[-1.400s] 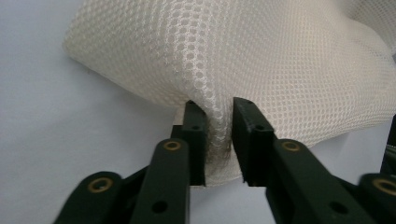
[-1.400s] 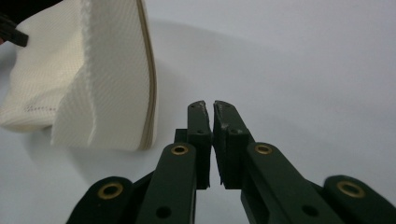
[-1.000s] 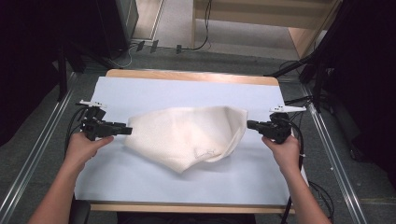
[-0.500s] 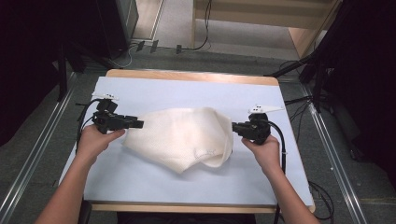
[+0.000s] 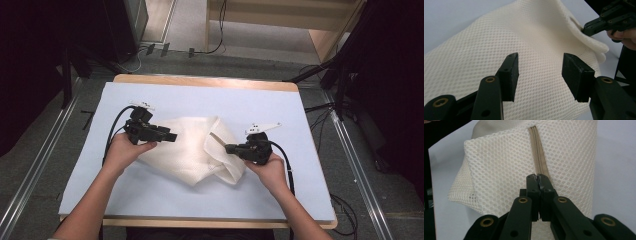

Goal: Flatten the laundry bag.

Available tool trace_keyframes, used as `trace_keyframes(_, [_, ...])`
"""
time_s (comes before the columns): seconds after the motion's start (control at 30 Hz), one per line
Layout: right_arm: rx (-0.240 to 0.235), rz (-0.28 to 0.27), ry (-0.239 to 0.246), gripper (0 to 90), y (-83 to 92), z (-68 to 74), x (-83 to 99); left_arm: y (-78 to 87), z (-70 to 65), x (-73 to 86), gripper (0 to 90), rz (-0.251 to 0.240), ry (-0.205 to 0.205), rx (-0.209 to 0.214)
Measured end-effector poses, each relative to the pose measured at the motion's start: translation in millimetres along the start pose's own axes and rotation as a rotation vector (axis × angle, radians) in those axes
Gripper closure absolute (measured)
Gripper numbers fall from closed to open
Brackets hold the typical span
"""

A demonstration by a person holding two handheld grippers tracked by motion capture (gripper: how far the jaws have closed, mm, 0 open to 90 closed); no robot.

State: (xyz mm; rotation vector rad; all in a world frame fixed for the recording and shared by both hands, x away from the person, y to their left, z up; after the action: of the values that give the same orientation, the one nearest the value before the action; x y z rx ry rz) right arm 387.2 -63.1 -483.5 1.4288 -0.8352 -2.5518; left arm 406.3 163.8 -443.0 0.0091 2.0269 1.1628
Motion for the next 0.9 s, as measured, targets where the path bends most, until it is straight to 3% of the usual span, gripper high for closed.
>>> trace_keyframes(0.3, [0.017, 0.039, 0.003, 90.0, -11.3, -0.1, 9.1, -35.5, -26.8, -11.9, 48.1, 0.050, -0.066, 0.021])
trace_keyframes(0.47, [0.018, 0.044, 0.005, 90.0, -12.7, 0.2, 11.9, -56.5, -32.7, -18.4, 48.1, 0.082, -0.096, 0.012])
trace_keyframes(0.8, [0.022, 0.046, 0.006, 90.0, -12.5, 4.3, 17.7, -87.8, -45.5, -32.2, 48.1, 0.117, -0.134, -0.003])
trace_keyframes(0.9, [0.022, 0.050, 0.012, 90.0, -12.2, 5.6, 19.7, -99.4, -44.7, -38.0, 48.3, 0.115, -0.106, -0.002])
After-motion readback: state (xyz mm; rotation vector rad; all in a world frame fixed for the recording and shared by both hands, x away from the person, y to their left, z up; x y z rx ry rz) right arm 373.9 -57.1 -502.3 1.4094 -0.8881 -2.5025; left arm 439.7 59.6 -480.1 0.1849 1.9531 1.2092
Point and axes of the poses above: each handheld gripper's, and its own axes: y roughly backward along the jaws, x roughly out of its underside, z roughly to its left, the point moved 9 cm from there along -y, roughly forward along the jaws, and after that the axes turned 10 degrees about -x, right-handed, at the moved point
